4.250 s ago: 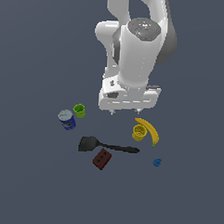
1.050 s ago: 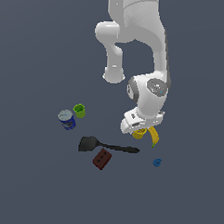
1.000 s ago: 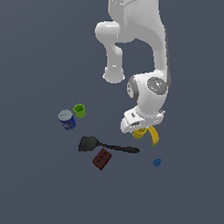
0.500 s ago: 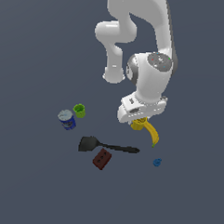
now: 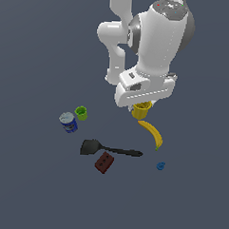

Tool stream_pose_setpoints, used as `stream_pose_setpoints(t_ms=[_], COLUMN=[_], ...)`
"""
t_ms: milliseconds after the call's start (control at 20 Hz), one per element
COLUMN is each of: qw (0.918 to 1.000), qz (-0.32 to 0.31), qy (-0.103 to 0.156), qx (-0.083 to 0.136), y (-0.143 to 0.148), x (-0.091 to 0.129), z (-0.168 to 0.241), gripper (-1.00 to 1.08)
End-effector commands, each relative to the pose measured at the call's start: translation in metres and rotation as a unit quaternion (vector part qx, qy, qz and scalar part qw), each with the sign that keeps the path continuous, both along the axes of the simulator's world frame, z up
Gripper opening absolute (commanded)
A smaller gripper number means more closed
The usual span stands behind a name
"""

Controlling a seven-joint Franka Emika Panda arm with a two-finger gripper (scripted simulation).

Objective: Pick up a designated object from a clutter of objects.

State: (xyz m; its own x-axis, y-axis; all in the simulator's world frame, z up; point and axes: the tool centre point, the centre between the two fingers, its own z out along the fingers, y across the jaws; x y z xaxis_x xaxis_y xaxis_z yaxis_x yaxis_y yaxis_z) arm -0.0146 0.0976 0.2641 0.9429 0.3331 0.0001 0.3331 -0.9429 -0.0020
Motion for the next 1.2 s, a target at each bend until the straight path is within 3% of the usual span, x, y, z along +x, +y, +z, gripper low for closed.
stream_pose_setpoints(t_ms=[0, 600, 1150], qw=[1.0000, 1.0000, 1.0000], qz=[0.000, 0.000, -0.001], qy=[0.000, 0.000, 0.000], qx=[0.000, 0.000, -0.001], y=[-0.006, -0.032, -0.042], x=[0.000, 0.003, 0.007], z=[0.027, 0.138, 0.177], gripper=[-1.00, -1.00, -1.00])
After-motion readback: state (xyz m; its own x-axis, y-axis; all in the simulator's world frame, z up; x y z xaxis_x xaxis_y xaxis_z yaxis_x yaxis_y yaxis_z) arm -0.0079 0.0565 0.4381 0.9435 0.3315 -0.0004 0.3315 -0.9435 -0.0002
